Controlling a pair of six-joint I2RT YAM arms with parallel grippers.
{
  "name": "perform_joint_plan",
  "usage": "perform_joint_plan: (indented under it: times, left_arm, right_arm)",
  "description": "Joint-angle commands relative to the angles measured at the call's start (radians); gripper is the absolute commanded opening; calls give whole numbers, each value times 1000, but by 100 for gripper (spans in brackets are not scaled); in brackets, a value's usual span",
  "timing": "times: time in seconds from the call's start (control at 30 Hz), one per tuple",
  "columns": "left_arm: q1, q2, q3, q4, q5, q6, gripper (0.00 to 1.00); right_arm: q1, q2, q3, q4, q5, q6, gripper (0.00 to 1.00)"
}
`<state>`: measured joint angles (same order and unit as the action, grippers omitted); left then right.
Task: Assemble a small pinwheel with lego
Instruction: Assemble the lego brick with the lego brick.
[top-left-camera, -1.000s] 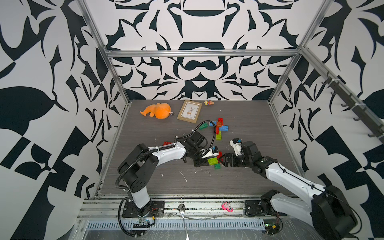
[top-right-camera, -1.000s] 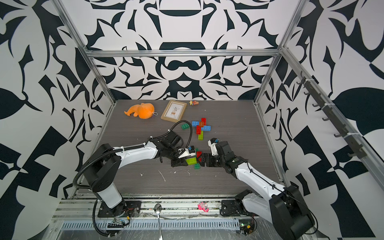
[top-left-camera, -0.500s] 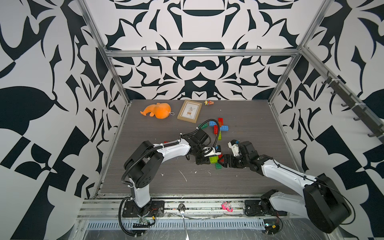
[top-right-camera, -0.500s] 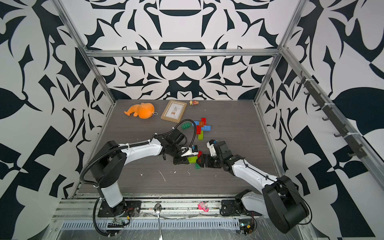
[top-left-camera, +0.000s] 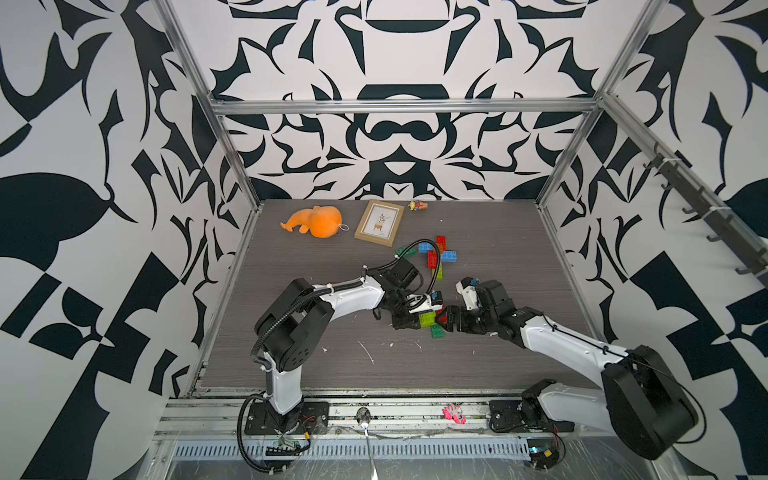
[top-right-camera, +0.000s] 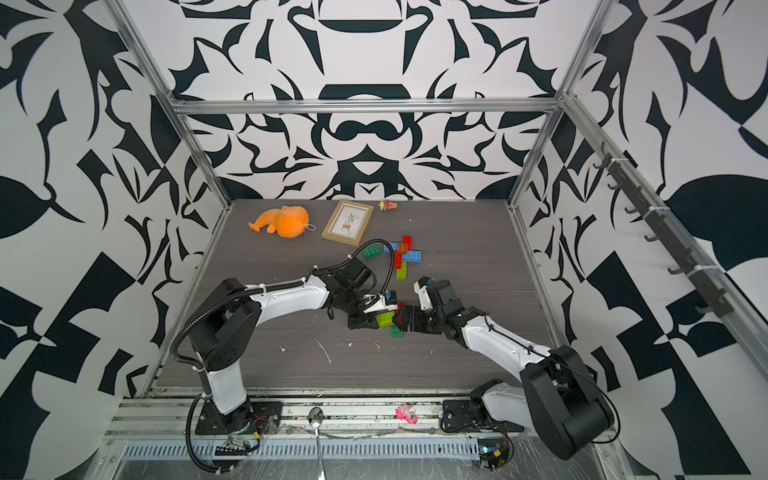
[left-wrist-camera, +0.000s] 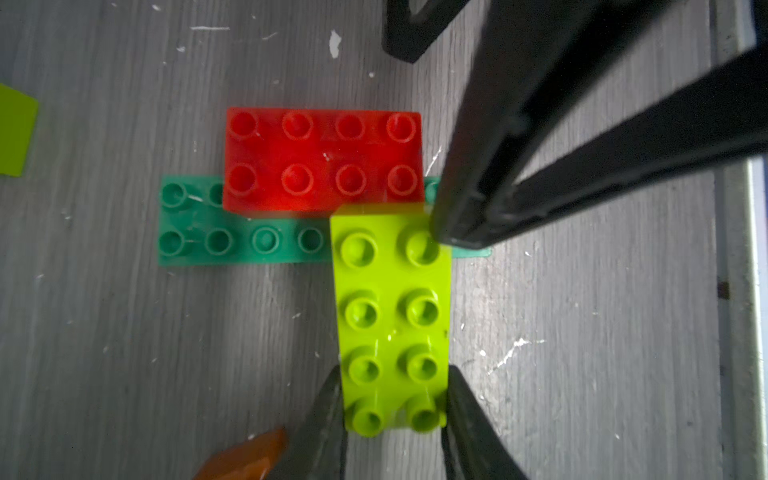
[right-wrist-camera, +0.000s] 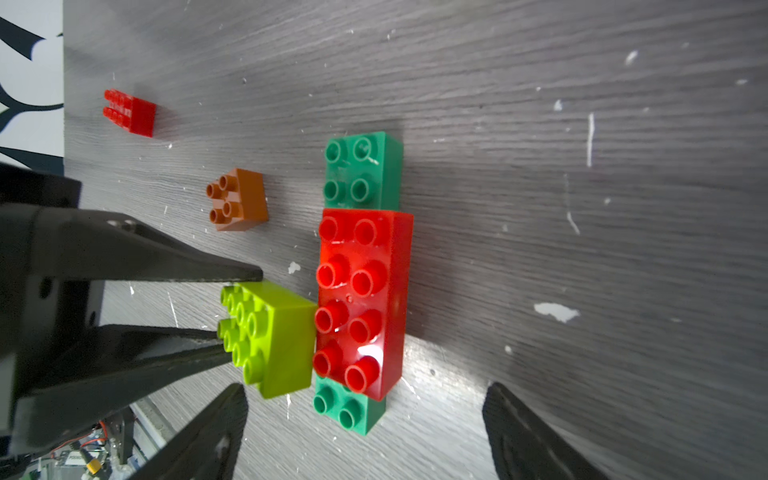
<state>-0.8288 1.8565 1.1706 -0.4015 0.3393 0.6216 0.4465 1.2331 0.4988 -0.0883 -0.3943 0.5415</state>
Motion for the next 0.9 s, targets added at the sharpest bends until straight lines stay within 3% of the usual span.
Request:
perform_joint_plan:
  times: [0.0,0.87]
  left_arm:
    - [4,7,3,-33,14,1,33]
    - [7,-37,-46,102,61,-64,34]
  right_arm:
    - [-4,14,34,46,-41,11,92]
    - [-3,94,76,-26,108,3,84]
